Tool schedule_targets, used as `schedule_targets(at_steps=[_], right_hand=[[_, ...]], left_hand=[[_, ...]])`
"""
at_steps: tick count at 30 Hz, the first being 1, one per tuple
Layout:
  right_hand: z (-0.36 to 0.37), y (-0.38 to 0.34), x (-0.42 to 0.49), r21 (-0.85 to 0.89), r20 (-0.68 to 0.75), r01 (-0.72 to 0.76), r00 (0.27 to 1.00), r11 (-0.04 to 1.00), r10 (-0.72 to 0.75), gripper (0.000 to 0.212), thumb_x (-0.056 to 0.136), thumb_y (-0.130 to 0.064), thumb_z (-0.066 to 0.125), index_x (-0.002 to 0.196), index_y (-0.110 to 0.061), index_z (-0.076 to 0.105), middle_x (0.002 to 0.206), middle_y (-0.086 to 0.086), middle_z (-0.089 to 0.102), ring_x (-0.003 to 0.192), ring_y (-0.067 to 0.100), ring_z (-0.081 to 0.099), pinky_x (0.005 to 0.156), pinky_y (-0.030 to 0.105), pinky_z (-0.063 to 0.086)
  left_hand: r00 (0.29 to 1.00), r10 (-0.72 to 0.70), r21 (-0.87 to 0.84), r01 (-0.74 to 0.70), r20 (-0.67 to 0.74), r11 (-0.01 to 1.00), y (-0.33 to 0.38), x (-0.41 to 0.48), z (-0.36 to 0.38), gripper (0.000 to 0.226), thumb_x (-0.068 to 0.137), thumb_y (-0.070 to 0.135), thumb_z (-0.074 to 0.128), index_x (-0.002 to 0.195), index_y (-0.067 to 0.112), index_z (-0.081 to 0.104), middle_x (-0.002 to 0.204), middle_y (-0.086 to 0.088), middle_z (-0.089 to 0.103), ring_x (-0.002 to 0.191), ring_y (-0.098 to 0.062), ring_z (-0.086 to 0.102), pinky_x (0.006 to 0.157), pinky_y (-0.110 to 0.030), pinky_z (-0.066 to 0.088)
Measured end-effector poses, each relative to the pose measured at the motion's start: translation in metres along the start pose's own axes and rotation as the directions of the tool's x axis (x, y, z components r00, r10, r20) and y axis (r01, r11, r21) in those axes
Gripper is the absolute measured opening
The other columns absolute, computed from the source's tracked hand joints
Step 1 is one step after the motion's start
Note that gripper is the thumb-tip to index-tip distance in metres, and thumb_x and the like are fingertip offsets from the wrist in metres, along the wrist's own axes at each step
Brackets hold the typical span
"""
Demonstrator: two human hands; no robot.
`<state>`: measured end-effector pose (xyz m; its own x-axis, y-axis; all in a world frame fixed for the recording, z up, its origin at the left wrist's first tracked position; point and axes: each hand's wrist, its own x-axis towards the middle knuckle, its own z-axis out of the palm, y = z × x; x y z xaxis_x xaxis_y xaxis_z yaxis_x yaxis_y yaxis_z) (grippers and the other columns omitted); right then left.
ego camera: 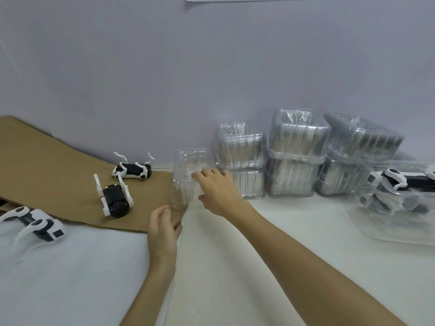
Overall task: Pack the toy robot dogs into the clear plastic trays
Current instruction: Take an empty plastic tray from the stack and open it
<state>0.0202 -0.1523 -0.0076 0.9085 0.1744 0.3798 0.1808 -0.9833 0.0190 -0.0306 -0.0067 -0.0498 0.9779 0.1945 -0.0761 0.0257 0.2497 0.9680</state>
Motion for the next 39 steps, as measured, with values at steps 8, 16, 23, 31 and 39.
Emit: schedule_targets(at_steps=[8,16,23,31,39], right_hand=[[-0.029,0.019,-0.076,0.629,-0.098,0.063,0.995,0.775,-0.002,0.043,0.087,-0.013,0.075,0.113,-0.034,0.048,0.112,-0.023,0.049,0.107,-0.002,0.052,0.091,0.015,0.042],[-0.049,0.034,-0.182,0.79,-0.102,-0.07,0.965,0.609,0.243,0.049,0.072,-0.001,0.057,0.109,-0.032,0.062,0.114,-0.018,0.066,0.117,0.002,0.059,0.119,0.041,0.027],[-0.059,0.028,-0.186,0.969,0.004,-0.059,0.975,0.238,0.224,0.038,0.075,-0.018,0.054,0.111,-0.02,0.068,0.111,0.0,0.071,0.111,0.017,0.063,0.089,0.021,0.046],[-0.061,0.014,-0.183,0.936,-0.032,-0.086,0.945,0.342,0.326,0.024,0.087,-0.04,0.07,0.11,-0.042,0.064,0.109,-0.013,0.073,0.106,0.008,0.068,0.085,0.013,0.047],[-0.069,0.018,-0.183,0.947,-0.107,-0.035,0.903,0.318,0.416,0.023,0.085,-0.031,0.073,0.105,-0.039,0.065,0.1,-0.006,0.077,0.101,0.01,0.071,0.082,0.016,0.051]], left_hand=[[0.944,-0.062,-0.141,0.113,0.324,0.984,0.017,0.008,-0.011,0.041,0.099,0.049,0.048,0.117,0.022,0.074,0.116,-0.003,0.074,0.097,-0.017,0.07,0.082,-0.035,0.051],[0.788,0.101,-0.115,-0.039,0.607,0.993,0.034,-0.029,0.003,0.022,0.077,0.027,0.072,0.091,0.01,0.076,0.098,-0.018,0.071,0.078,-0.024,0.069,0.063,-0.031,0.058],[0.758,0.102,-0.103,-0.046,0.644,0.994,0.028,-0.057,0.019,0.005,0.086,0.017,0.075,0.086,0.012,0.072,0.101,-0.029,0.07,0.09,-0.044,0.072,0.068,-0.038,0.06],[0.736,0.097,-0.086,-0.052,0.67,0.995,0.021,-0.063,0.022,0.003,0.088,0.02,0.068,0.087,0.02,0.071,0.103,-0.028,0.07,0.084,-0.04,0.072,0.067,-0.033,0.057],[0.855,0.188,-0.112,-0.153,0.483,0.982,0.02,-0.057,0.023,0.008,0.098,0.009,0.053,0.097,0.009,0.061,0.087,-0.011,0.074,0.063,-0.019,0.067,0.054,-0.021,0.049]])
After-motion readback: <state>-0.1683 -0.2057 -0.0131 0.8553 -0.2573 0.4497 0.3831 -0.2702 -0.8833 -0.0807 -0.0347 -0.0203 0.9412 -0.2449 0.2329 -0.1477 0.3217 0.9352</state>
